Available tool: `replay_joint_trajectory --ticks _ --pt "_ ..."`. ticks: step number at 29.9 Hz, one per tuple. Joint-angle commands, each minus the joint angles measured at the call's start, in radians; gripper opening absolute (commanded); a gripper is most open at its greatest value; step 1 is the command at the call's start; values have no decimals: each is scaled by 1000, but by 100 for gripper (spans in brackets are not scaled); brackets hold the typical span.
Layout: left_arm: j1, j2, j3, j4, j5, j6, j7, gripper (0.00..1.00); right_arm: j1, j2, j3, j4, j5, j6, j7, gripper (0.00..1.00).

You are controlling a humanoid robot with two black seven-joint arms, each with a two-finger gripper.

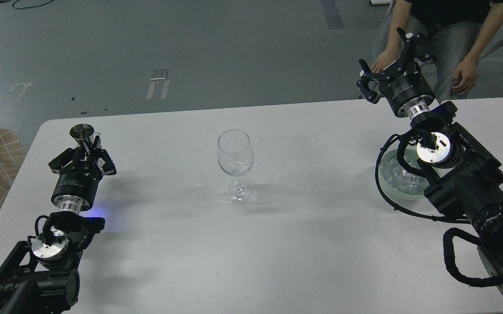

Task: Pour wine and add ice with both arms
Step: 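Lift the jigger upright with the left gripper, then carry the jigger with the left gripper toward the wine glass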

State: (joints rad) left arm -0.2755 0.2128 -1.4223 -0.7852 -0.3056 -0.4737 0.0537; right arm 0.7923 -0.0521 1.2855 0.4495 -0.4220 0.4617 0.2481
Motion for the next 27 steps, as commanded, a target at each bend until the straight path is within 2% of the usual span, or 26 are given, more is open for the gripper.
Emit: replay_joint_trajectory --ticks 1,19,27 --pt "-2 -3 28 -12 0 6 2 0 1 -2 0 0 0 0 -1 100" --pt "12 23 152 -127 6 14 3 0 1 -3 0 0 0 0 -4 100" --pt "13 17 160 -154 10 29 6 0 -1 -5 0 0 0 0 -6 100"
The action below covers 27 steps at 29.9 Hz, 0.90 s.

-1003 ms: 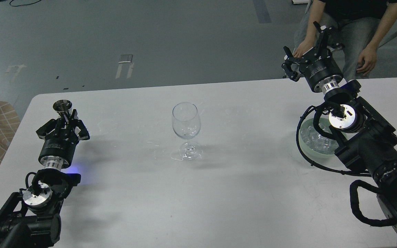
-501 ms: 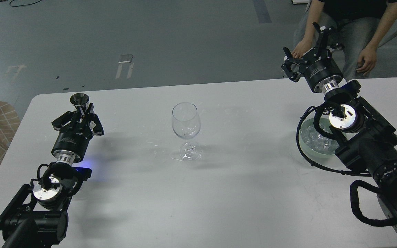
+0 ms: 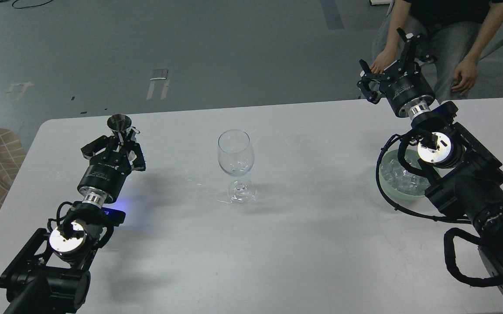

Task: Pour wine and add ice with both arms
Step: 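Carry the jigger with the left gripper toward the wine glass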

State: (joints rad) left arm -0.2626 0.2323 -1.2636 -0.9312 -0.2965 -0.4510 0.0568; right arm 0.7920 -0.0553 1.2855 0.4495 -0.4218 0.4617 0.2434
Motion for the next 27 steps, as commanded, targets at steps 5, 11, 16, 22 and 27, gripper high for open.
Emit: replay_joint_trajectory --ticks 5,11,16,22,27 --pt "2 -4 21 -20 0 11 23 0 0 -1 0 -2 0 0 -7 100" --pt "40 -13 46 -60 0 18 28 0 -2 -1 0 -2 0 0 -7 100" --pt "49 -19 46 -84 0 32 28 0 -8 -1 0 -2 0 0 -7 100" --pt "48 -16 46 -97 0 38 29 0 -7 0 0 0 0 0 -10 100" --pt "52 -4 70 -132 0 57 40 0 -10 0 0 -2 0 2 -10 100"
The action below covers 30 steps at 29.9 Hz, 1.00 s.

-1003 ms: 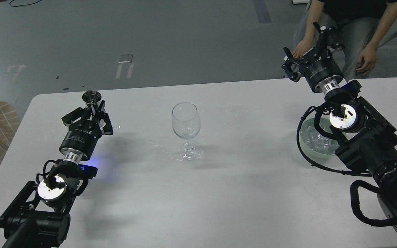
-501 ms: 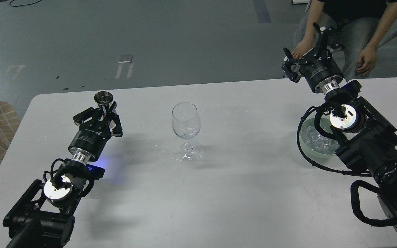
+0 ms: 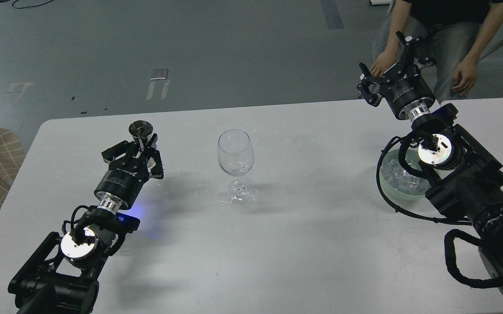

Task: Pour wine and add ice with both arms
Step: 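Carry the jigger with the left gripper toward the wine glass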

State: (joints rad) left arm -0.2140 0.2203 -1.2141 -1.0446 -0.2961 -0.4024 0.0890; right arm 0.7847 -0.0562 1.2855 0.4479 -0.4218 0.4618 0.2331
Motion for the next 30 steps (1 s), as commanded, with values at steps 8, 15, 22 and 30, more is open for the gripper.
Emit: replay_joint_trajectory --ticks 8,15,22,30 --pt "12 14 39 -58 0 17 15 0 -4 -1 0 2 0 1 -5 100" --pt "18 14 70 -71 0 22 17 0 -4 3 0 2 0 1 -6 100" --pt "13 -1 71 -71 0 25 18 0 4 3 0 0 0 0 -8 100" --pt "13 1 71 -71 0 23 18 0 -2 3 0 0 0 0 -14 100"
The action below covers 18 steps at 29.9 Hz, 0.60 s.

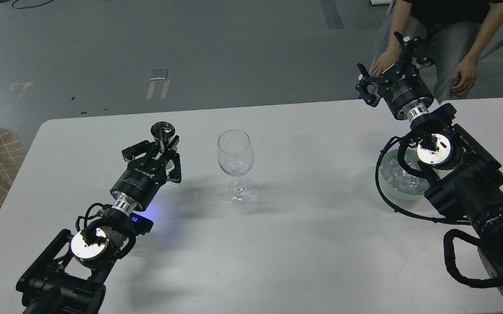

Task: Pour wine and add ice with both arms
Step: 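Carry the jigger with the left gripper toward the wine glass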

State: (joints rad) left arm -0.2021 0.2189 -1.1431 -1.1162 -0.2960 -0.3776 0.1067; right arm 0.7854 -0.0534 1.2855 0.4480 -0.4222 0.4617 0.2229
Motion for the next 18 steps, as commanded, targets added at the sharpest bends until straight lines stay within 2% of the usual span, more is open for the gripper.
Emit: replay_joint_trajectory --ticks 1,18 --pt "1 2 -1 1 0 -3 1 0 -2 0 0 0 0 0 -4 100" --pt "-2 10 -1 0 8 -1 -1 0 0 1 0 -12 0 0 -4 100"
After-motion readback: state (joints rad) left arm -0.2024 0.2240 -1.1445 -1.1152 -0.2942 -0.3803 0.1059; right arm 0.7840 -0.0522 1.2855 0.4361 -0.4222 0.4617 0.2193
